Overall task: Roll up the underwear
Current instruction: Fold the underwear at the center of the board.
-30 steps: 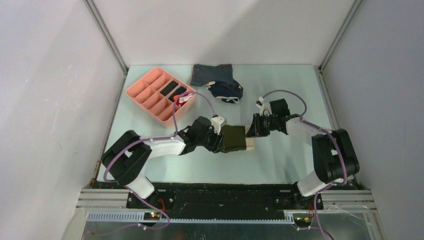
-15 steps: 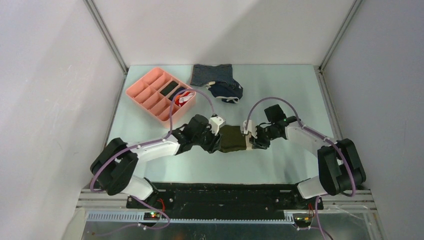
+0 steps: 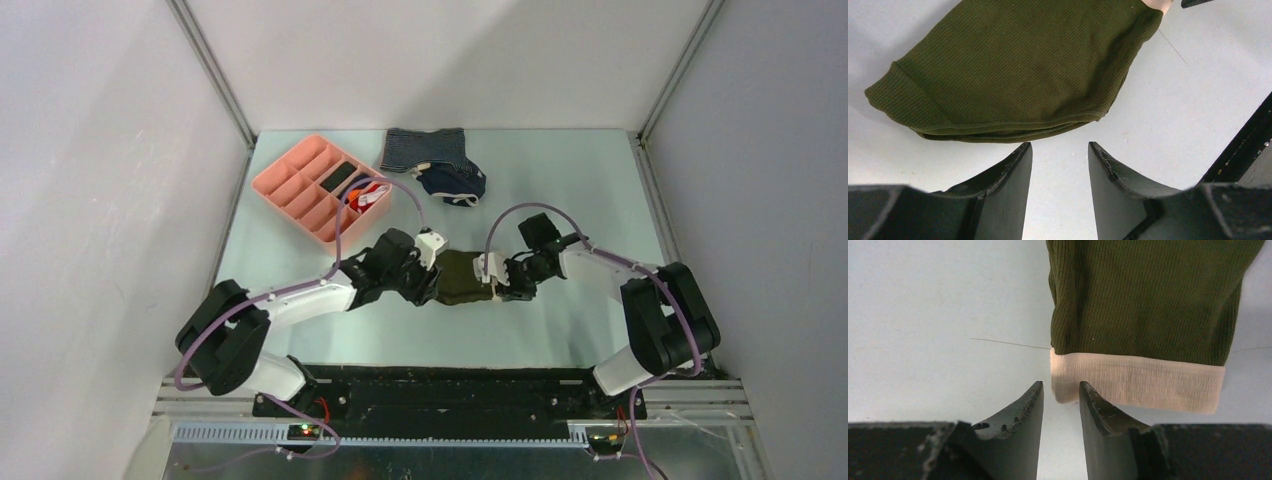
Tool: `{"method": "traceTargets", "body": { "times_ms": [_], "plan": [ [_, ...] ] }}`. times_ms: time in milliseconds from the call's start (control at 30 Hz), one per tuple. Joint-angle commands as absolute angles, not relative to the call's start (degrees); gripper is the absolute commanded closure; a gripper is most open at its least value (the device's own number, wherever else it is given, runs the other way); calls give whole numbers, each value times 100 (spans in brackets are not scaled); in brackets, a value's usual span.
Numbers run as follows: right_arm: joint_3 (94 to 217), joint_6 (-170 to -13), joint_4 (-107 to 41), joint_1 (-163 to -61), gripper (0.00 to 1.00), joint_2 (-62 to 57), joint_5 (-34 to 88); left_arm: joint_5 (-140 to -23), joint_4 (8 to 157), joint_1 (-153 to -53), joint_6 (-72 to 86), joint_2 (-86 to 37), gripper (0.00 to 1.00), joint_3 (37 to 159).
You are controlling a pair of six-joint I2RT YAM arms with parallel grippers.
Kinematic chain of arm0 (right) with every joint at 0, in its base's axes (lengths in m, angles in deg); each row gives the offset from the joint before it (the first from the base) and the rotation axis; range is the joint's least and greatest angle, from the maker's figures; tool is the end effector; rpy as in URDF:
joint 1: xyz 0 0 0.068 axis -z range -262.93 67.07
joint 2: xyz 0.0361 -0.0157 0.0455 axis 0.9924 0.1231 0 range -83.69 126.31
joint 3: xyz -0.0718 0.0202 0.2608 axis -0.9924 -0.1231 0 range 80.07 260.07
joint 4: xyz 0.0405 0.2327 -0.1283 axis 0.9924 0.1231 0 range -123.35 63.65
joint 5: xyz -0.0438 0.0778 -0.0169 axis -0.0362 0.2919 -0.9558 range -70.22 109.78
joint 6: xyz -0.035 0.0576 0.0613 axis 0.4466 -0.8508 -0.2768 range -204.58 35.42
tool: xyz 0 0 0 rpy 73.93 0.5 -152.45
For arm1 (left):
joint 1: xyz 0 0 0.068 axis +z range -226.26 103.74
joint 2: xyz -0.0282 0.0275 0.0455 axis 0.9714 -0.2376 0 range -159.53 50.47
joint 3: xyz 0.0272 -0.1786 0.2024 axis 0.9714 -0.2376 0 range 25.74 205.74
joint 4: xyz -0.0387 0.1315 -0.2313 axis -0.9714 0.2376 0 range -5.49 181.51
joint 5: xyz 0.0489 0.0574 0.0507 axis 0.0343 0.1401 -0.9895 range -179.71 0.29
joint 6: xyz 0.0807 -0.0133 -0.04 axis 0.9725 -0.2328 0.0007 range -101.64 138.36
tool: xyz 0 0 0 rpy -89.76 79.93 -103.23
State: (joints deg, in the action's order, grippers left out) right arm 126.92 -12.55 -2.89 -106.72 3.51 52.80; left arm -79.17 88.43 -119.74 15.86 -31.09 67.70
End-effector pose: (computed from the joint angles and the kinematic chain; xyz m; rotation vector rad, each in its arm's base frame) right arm 0.2432 0.1559 0.1231 -1.9859 1.6210 0.5157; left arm 0.2265 -0.2354 0.1519 0.9272 2.2100 -0.6052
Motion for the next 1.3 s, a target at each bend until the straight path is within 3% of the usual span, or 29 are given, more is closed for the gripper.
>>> {"method": "traceTargets", "body": {
  "times_ms": [0, 200, 433, 800, 1000, 1267],
  "plan": [
    [12727, -1007, -428, -10785, 63, 539, 5127, -8032, 8765, -11890, 1697, -2913, 49, 6743],
    [12727, -671, -260, -10961, 68, 901, 4699, -8001, 8703, -11853, 1694, -2933, 49, 6721],
    [12670, -675, -471, -11264, 100, 1131, 4388, -7549, 8044, -11888, 1918, -2946, 49, 6373],
    [12684, -903, 440, -11687, 100, 582, 4729, -7334, 6150, -12690, 4751, -2640, 48, 5182],
    [12527, -1181, 222, -11827, 100, 585, 4525, -7738, 5159, -13139, 5087, -2799, 47, 4766],
    [12516, -1357, 187, -11853, 100, 641, 4518, -7731, 4908, -13310, 5588, -2644, 46, 4526]
  ]
}}
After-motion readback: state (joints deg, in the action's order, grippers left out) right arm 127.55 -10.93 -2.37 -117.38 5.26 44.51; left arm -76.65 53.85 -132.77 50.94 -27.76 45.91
